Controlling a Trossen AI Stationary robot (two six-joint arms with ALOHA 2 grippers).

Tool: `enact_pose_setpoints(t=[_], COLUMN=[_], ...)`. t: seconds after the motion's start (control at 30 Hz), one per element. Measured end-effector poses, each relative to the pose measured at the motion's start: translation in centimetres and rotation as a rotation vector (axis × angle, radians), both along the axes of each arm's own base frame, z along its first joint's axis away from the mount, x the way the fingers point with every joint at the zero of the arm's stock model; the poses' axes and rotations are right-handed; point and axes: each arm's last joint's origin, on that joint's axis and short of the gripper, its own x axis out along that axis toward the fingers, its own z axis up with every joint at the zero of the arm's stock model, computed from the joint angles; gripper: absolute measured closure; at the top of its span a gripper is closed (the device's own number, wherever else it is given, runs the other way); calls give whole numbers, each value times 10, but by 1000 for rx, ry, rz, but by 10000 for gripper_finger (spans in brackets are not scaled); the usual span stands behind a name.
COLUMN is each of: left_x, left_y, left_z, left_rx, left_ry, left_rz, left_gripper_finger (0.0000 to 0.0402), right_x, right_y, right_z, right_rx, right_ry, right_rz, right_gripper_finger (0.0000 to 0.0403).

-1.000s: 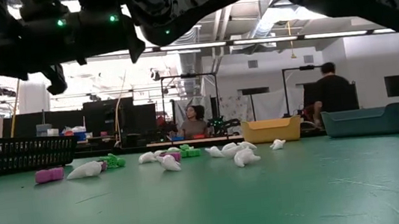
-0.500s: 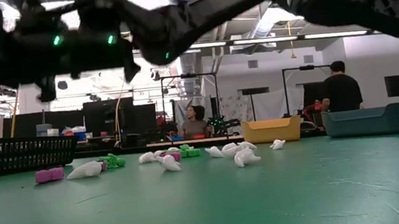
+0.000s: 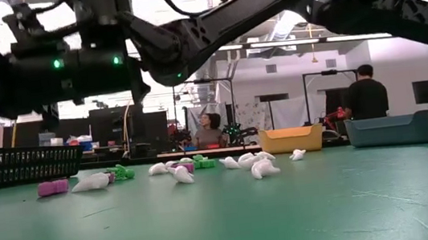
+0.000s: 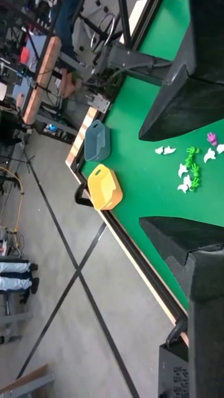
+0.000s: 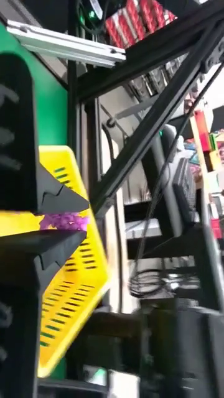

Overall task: Sort Halloween decoration
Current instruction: Put the pink skeleton toy into the yellow bin

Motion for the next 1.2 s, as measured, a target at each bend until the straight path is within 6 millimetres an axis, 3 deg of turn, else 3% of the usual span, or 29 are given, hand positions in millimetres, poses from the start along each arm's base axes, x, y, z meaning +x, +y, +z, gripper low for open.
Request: enact_pose_setpoints(t=[0.57,0.67,0.77,0.93,1.07,1.2], left_x=[0,0,0,0,0,0], left_y=[0,0,0,0,0,0], left_z=[0,0,0,0,0,0], left_rx=[5,6,7,7,18,20], left_ry=[3,4,4,5,11,12], left_rz=[-1,-1,-1,-1,-4,-5], left_gripper_finger=[202,202,202,202,202,202], right_x=[-1,-4,-15,-70,-127,-189], right_y=[0,-6,-25,-58,-73,-70], right_z=[0,15,49,135,170,205], right_rx=[-17,-22,-44,-50,-74,-158], right_ry=[63,118,241,520,819,1051], right_rz=[-22,-43,-70,-131,-210,-320], right_gripper_finger=[269,268,273,287,298,305])
